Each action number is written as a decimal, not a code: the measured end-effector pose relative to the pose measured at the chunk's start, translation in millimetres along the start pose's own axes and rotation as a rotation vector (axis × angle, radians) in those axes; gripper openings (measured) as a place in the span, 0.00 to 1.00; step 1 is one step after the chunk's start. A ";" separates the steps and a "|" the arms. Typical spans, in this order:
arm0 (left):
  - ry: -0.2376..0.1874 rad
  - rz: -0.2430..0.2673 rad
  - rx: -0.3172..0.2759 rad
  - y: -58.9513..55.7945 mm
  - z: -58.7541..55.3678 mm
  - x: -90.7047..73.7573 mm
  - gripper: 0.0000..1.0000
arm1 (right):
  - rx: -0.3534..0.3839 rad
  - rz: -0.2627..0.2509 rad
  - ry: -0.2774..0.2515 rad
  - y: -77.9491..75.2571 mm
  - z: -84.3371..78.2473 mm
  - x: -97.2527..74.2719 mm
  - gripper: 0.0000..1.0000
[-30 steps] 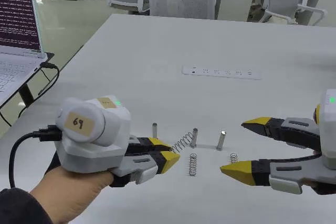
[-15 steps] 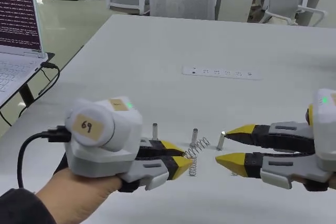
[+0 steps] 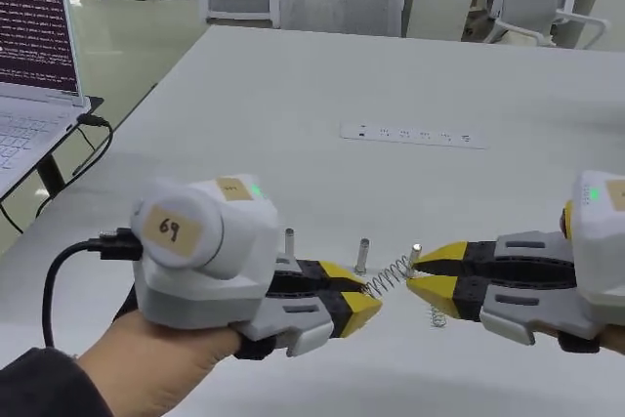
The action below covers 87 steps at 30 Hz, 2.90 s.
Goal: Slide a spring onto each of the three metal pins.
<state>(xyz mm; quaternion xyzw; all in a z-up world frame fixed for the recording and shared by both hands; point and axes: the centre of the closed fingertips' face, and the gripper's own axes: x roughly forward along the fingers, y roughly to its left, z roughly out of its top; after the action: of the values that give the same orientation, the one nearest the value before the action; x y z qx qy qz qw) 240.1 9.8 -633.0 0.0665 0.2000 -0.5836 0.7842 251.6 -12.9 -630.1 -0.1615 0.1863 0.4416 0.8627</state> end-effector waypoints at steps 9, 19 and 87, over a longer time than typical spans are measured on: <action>-0.002 -0.012 0.005 -3.4 1.0 0.9 0.02 | -0.026 -0.015 -0.006 -2.1 1.7 -1.2 0.04; 0.007 -0.009 0.015 -3.1 -0.5 2.4 0.02 | -0.023 -0.011 -0.025 1.8 9.6 -1.6 0.04; 0.033 -0.146 0.296 -23.1 -13.0 7.9 0.01 | -0.201 0.368 0.259 50.4 11.8 -4.2 0.09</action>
<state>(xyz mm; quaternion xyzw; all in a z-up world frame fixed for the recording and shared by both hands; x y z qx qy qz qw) 217.2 0.1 -645.0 0.1762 0.1287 -0.6611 0.7179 210.0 17.5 -623.5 -0.2651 0.2768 0.5832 0.7162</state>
